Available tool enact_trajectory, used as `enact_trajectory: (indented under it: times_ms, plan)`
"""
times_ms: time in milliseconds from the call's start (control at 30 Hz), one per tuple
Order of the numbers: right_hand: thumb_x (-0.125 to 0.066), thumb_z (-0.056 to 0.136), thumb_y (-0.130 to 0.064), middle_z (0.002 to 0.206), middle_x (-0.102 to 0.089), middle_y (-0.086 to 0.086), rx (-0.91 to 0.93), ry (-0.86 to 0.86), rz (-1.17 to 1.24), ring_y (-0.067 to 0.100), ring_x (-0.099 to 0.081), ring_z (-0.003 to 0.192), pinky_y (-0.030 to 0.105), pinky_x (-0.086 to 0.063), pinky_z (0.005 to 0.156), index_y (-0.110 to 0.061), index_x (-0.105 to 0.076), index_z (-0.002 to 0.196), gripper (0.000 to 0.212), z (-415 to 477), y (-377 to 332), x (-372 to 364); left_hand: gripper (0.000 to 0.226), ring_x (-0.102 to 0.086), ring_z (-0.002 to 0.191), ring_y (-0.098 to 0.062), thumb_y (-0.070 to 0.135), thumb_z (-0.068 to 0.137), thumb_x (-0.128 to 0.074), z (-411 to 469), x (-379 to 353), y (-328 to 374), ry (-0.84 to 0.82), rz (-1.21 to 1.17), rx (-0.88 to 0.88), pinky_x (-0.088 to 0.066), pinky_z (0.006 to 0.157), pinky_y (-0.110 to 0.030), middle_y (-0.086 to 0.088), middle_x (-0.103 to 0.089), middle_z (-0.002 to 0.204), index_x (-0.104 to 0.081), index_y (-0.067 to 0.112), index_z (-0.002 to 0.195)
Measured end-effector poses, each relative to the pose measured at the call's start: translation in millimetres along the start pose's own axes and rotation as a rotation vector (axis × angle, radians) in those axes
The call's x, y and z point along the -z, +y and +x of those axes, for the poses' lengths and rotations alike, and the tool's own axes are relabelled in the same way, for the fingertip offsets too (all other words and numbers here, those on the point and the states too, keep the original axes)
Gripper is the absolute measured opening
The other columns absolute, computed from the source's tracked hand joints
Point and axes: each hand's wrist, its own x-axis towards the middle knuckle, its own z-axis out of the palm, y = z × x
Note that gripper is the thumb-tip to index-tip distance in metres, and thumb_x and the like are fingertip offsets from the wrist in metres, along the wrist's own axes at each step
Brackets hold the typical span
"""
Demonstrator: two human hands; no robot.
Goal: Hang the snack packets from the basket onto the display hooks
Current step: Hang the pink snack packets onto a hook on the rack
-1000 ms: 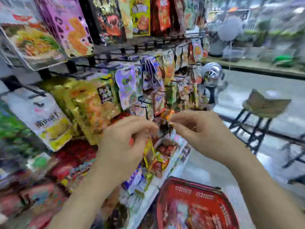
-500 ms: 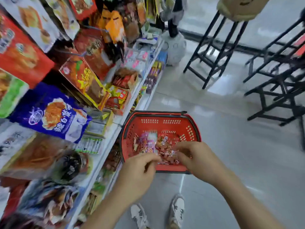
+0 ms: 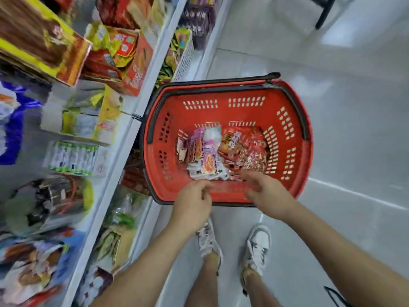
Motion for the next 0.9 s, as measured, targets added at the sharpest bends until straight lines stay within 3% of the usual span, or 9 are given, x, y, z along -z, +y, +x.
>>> enact_trajectory:
  times_ms: [200, 333, 467, 533, 633, 767, 900]
  plan:
    - [-0.057, 0.091, -0.007, 0.125, -0.057, 0.006, -0.063, -0.019, 0.278, 0.022, -0.060, 0.079, 0.036, -0.050, 0.070, -0.019, -0.049, 0.136, 0.047, 109, 15, -67, 0.042, -0.052, 0.116, -0.027, 0.007, 0.087, -0.052, 101, -36, -64, -0.032, 0.129, 0.079, -0.036, 0.098, -0.030, -0.010, -0.058, 0.124, -0.058, 0.014, 0.128]
    - [-0.059, 0.091, -0.008, 0.128, -0.049, 0.003, -0.166, -0.045, 0.427, 0.019, -0.054, 0.064, 0.031, -0.043, 0.061, -0.022, -0.038, 0.144, 0.058, 191, 26, -108, 0.055, -0.040, 0.128, -0.033, 0.015, 0.090, -0.053, 175, -62, -105, -0.117, 0.292, 0.109, -0.033, 0.107, -0.037, -0.013, -0.043, 0.139, -0.039, 0.013, 0.143]
    - [-0.058, 0.091, -0.007, 0.123, -0.059, 0.018, -0.315, -0.063, 0.533, 0.029, -0.061, 0.088, 0.034, -0.042, 0.069, -0.023, -0.033, 0.147, 0.063, 244, 39, -136, 0.062, -0.028, 0.136, -0.037, 0.017, 0.089, -0.060, 235, -85, -129, -0.179, 0.398, 0.189, -0.034, 0.107, -0.041, -0.019, -0.029, 0.145, -0.032, 0.013, 0.144]
    - [-0.058, 0.090, -0.004, 0.114, -0.059, 0.014, -0.345, -0.075, 0.576, 0.029, -0.060, 0.093, 0.037, -0.045, 0.071, -0.023, -0.032, 0.147, 0.066, 262, 46, -147, 0.070, -0.028, 0.137, -0.039, 0.019, 0.088, -0.062, 258, -96, -140, -0.190, 0.423, 0.230, -0.034, 0.107, -0.042, -0.023, -0.024, 0.149, -0.024, 0.012, 0.147]
    - [-0.057, 0.089, -0.004, 0.116, -0.051, 0.003, -0.337, -0.086, 0.591, 0.017, -0.057, 0.087, 0.032, -0.049, 0.071, -0.021, -0.028, 0.148, 0.067, 285, 49, -156, 0.093, -0.026, 0.139, -0.041, 0.020, 0.088, -0.066, 281, -111, -148, -0.195, 0.387, 0.246, -0.034, 0.107, -0.046, -0.024, -0.008, 0.157, 0.001, 0.021, 0.153]
    - [-0.050, 0.090, 0.008, 0.082, -0.051, 0.004, -0.366, -0.060, 0.686, 0.006, -0.048, 0.043, 0.019, -0.036, 0.043, -0.016, -0.019, 0.150, 0.072, 313, 50, -159, 0.096, -0.030, 0.137, -0.044, 0.019, 0.090, -0.065, 301, -120, -152, -0.199, 0.423, 0.257, -0.037, 0.104, -0.047, -0.026, 0.002, 0.158, 0.008, 0.024, 0.153]
    - [-0.043, 0.093, 0.003, 0.079, -0.054, 0.004, -0.385, -0.061, 0.681, 0.016, -0.045, 0.055, 0.024, -0.035, 0.047, -0.018, -0.029, 0.145, 0.057, 323, 56, -160, 0.081, -0.045, 0.126, -0.047, 0.008, 0.093, -0.053, 314, -124, -155, -0.202, 0.518, 0.244, -0.045, 0.093, -0.049, -0.030, -0.004, 0.156, 0.001, 0.021, 0.152]
